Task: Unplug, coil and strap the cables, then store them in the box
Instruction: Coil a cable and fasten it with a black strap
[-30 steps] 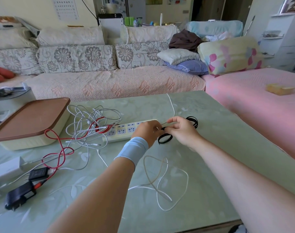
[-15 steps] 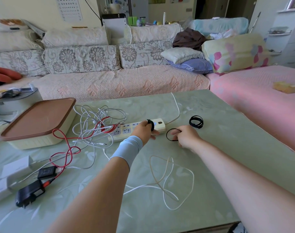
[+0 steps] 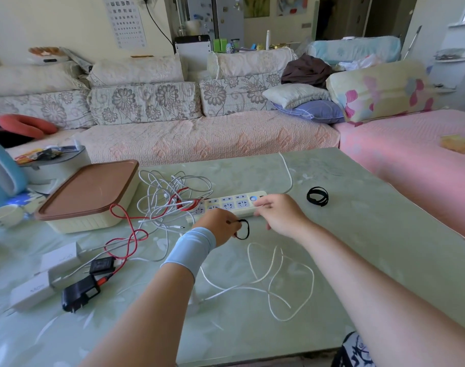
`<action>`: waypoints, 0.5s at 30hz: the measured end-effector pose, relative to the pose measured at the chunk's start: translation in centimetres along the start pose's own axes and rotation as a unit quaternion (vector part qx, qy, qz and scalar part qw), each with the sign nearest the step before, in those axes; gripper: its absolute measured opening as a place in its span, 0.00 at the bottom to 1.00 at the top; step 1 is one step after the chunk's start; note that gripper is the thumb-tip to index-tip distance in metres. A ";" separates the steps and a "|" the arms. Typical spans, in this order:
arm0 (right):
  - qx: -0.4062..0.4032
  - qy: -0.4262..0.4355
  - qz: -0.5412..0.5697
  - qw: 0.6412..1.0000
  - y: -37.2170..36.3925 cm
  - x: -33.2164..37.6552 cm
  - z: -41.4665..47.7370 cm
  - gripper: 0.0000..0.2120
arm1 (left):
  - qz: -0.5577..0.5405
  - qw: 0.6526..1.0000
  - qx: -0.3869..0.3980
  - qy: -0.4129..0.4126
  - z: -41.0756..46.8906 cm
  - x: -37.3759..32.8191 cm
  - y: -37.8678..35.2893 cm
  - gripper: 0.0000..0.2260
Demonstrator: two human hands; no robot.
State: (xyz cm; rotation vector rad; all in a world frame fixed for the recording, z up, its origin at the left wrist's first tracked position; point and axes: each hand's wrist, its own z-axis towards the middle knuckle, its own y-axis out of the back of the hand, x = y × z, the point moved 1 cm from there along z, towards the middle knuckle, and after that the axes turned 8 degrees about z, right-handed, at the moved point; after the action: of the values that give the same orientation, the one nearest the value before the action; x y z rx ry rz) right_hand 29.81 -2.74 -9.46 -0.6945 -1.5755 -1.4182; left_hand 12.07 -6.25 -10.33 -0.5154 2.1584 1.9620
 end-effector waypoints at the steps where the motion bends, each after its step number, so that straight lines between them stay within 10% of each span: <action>1: 0.025 0.010 -0.011 1.000 -0.8 0.6 -0.5 0.11 | 0.006 1.000 0.016 0.006 -0.4 0.4 -0.1 0.11; 9: 0.118 0.083 -0.050 0.988 -3.4 2.9 -4.2 0.13 | -0.044 0.999 0.008 0.003 -5.0 2.8 1.4 0.10; 15: 0.280 0.069 -0.147 0.946 -4.4 4.2 -7.2 0.09 | 0.189 0.973 0.106 -0.076 -10.1 4.4 1.5 0.22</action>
State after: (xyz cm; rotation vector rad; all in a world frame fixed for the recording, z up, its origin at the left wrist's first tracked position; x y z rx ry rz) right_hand 25.84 -11.24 -8.14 -0.0209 -1.9013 -1.1015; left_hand 8.46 -16.68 -9.39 0.0865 2.4641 1.8285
